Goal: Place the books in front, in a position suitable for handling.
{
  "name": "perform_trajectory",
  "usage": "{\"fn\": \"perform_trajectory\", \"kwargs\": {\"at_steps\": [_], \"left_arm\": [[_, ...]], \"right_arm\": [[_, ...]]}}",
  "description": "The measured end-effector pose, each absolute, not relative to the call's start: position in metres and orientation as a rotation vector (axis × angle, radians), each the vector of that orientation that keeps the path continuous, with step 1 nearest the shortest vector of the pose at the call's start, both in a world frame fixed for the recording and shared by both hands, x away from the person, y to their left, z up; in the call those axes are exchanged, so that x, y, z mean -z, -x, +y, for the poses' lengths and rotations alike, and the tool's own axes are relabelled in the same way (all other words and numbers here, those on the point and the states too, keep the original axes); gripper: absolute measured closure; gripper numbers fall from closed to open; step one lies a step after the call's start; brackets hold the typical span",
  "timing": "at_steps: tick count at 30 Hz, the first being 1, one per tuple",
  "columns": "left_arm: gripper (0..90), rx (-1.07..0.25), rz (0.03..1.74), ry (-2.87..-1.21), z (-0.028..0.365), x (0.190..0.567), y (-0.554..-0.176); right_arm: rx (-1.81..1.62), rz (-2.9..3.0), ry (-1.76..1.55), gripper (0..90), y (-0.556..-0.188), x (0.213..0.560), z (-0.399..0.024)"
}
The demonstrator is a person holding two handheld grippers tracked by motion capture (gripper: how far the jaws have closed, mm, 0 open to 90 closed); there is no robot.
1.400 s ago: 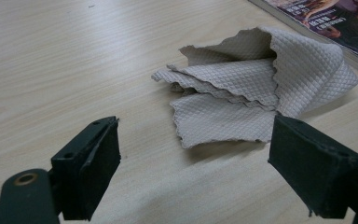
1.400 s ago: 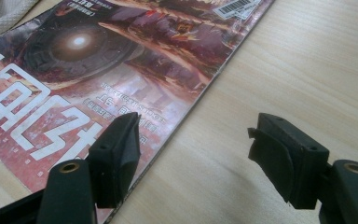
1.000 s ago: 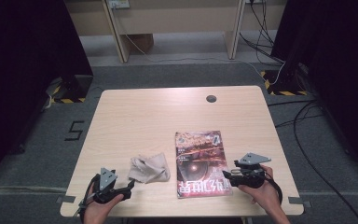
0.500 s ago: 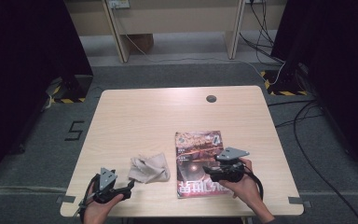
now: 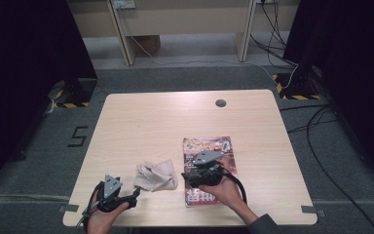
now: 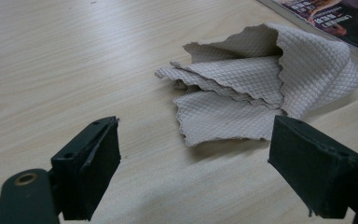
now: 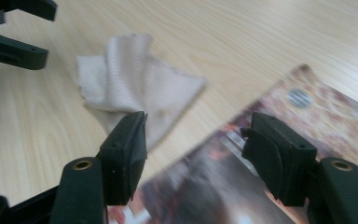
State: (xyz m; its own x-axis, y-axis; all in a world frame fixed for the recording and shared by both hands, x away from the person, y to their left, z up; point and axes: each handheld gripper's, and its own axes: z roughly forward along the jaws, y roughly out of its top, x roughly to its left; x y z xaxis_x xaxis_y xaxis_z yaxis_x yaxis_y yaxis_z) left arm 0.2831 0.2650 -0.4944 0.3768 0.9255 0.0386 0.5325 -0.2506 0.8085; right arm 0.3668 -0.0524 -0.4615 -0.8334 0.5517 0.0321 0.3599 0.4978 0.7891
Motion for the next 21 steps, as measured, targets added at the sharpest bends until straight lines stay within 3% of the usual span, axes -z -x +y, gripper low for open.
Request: {"fn": "perform_trajectory", "kwargs": {"at_steps": [11, 21], "left_arm": [[15.7, -0.686, 1.251, -1.915, 0.264, 0.494, -0.283], [15.7, -0.684, 1.248, -1.921, 0.264, 0.495, -0.282]], "right_arm": [[-1.211, 2.623, -0.665, 41.3, -0.368, 0.474, 0.01], [-1.144, 2.681, -0.638, 42.9, -0.377, 0.495, 0.04]]}}
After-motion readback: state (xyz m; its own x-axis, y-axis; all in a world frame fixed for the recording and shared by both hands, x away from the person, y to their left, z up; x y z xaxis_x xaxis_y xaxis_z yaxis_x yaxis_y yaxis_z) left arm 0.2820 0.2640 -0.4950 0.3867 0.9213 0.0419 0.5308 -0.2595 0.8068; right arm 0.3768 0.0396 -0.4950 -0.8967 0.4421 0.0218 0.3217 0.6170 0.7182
